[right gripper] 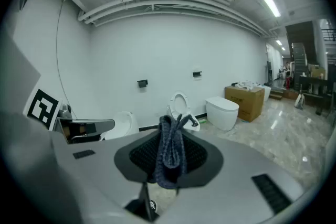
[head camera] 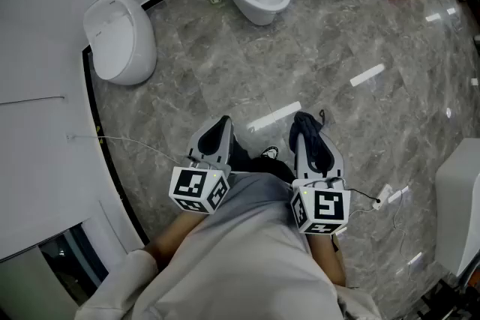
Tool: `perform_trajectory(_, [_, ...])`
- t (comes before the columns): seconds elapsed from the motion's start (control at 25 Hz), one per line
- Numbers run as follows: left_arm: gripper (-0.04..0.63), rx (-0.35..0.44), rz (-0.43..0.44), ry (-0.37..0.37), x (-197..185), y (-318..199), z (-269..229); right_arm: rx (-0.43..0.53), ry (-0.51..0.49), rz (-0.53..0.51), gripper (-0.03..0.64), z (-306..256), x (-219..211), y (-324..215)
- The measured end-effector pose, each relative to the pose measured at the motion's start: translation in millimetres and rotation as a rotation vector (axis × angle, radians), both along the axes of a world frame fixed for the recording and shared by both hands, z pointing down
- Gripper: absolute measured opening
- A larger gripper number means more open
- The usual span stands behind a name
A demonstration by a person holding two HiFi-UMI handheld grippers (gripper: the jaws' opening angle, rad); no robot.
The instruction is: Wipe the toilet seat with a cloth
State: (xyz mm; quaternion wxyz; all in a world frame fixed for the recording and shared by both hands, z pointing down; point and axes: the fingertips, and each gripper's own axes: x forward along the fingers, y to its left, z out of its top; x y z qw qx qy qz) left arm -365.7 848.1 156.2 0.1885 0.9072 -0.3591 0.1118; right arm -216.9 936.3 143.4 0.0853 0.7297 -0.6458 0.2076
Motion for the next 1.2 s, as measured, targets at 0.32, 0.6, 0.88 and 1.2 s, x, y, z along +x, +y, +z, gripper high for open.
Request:
perform_trajectory(0.32, [0.009, -0.075, 0.019, 0.013, -1, 13, 22, -0.019, -0.036, 0.003, 0.078, 13, 3, 10])
perform_trajectory(0.6, [0.009, -0.072, 0.051, -0.003, 6, 19, 24, 0.018, -0.111, 0.016, 0.078, 12, 13, 13])
perform_trajectory(0.88, [0.009, 0.066, 0.175, -0.094, 29, 22, 15, 0.004, -0.032, -0.015, 0.078, 8, 26, 5])
perform_trajectory(1.2, [0.009, 0.058, 0.152, -0.06, 57, -18, 11, -0.015, -0.057, 0.023, 0.078, 9, 60, -16])
